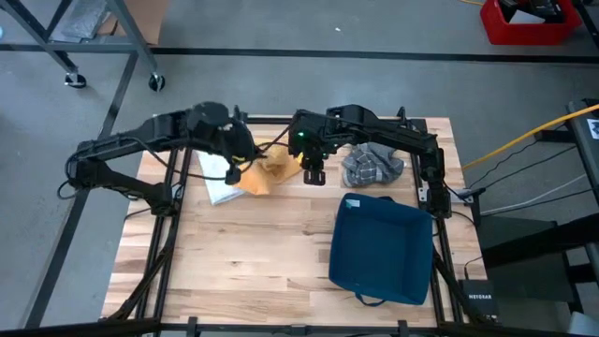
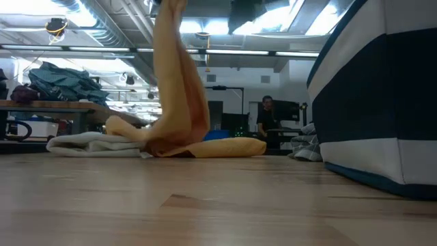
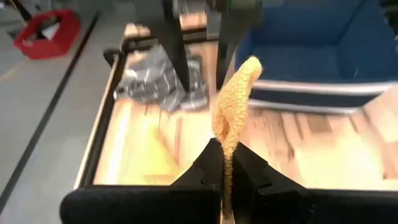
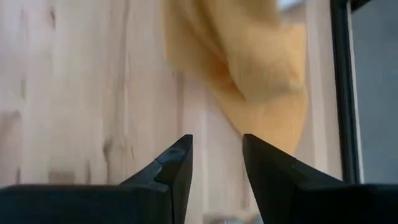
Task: Fold towel
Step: Fold the yellow towel
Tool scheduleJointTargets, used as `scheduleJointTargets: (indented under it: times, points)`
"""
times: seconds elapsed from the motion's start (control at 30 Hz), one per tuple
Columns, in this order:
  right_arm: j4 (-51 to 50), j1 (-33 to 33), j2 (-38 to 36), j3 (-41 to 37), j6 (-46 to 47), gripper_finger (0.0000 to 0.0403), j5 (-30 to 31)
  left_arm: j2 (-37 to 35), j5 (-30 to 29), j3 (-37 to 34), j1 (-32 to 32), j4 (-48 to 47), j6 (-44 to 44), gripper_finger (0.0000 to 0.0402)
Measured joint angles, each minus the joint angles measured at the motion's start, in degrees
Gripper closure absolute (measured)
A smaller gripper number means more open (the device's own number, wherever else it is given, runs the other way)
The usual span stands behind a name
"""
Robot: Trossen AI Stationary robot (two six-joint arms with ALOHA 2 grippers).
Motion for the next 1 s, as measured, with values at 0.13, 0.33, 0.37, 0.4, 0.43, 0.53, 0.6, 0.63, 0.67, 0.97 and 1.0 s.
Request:
scheduleJointTargets:
  times: [0.13,0.33,0.37,0.4,0.43,0.53,0.6,0.63,0.67,0.97,1.0]
  points:
    - [3.1,0.0,0.0,0.0,2.6,0.0259,-2.4,0.1,-4.0,-3.2,-0.9,0.6,-0.4,0.0401]
    - [10.4,0.0,0.1,0.0,8.0,0.0259,-7.6,0.1,-6.2,-7.4,-0.9,5.0,-4.4,0.0401]
    - [11.8,0.0,0.1,0.0,8.6,0.0259,-7.5,0.1,-6.2,-8.0,-0.9,6.0,-4.5,0.0401]
    - [13.0,0.0,0.1,0.0,9.2,0.0259,-7.5,0.1,-6.2,-8.6,-0.9,6.9,-4.5,0.0401]
    - [13.8,0.0,0.1,0.0,9.7,0.0259,-7.4,0.1,-6.2,-9.1,-0.9,7.9,-4.6,0.0401]
    - [14.9,0.0,0.1,0.0,10.1,0.0259,-5.4,0.0,-6.2,-9.8,-0.9,9.7,-5.2,0.0401]
    - [14.9,0.0,0.1,0.0,10.2,0.0259,-3.7,0.0,-6.2,-9.8,-1.1,9.8,-5.2,0.0401]
    - [15.0,0.0,0.2,0.0,10.2,0.0259,-3.4,0.0,-6.1,-9.8,-1.4,10.0,-5.2,0.0401]
    - [15.4,0.0,0.3,0.1,10.2,0.0259,-3.4,0.0,-6.1,-9.8,-1.6,10.2,-5.2,0.0401]
    - [17.2,0.0,2.1,0.1,10.2,0.0265,-4.9,0.0,-6.0,-9.9,-3.9,12.0,-4.6,0.0401]
    - [17.1,0.0,2.1,0.1,10.2,0.027,-4.9,0.0,-6.0,-9.9,-3.9,11.8,-4.6,0.0401]
